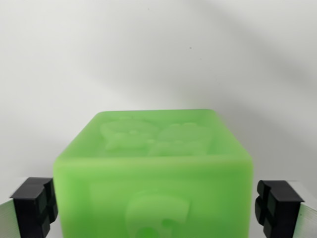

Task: Stack cube

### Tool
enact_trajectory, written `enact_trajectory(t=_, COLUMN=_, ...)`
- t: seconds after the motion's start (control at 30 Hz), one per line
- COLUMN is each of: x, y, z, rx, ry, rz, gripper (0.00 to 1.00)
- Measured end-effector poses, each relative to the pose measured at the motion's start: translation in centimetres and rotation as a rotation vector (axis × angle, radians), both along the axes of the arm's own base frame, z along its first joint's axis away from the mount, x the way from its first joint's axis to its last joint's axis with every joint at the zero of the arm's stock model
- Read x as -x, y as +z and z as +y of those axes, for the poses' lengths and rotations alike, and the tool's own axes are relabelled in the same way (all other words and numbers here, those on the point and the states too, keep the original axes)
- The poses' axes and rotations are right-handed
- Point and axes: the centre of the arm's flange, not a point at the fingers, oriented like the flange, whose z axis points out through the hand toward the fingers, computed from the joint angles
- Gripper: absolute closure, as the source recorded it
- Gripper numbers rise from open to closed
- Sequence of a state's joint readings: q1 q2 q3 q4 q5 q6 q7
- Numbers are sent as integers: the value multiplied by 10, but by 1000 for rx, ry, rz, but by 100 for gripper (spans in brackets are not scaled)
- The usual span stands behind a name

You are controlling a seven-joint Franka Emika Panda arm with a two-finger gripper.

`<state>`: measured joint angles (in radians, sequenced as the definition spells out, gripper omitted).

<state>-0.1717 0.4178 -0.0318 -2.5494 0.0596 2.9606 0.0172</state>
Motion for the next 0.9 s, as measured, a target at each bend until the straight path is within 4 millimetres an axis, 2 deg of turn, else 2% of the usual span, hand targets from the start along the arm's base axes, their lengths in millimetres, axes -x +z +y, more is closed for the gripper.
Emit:
enact_trajectory(t=0.1, x=0, y=-2, z=0, rx=0, ry=0, rz=0, gripper=0)
enact_trajectory(t=0.13, x=0, y=-2, z=0, rx=0, ry=0, rz=0, gripper=100)
enact_trajectory(t=0.9, x=-1, y=-2, z=0, rx=0, ry=0, rz=-1, gripper=100)
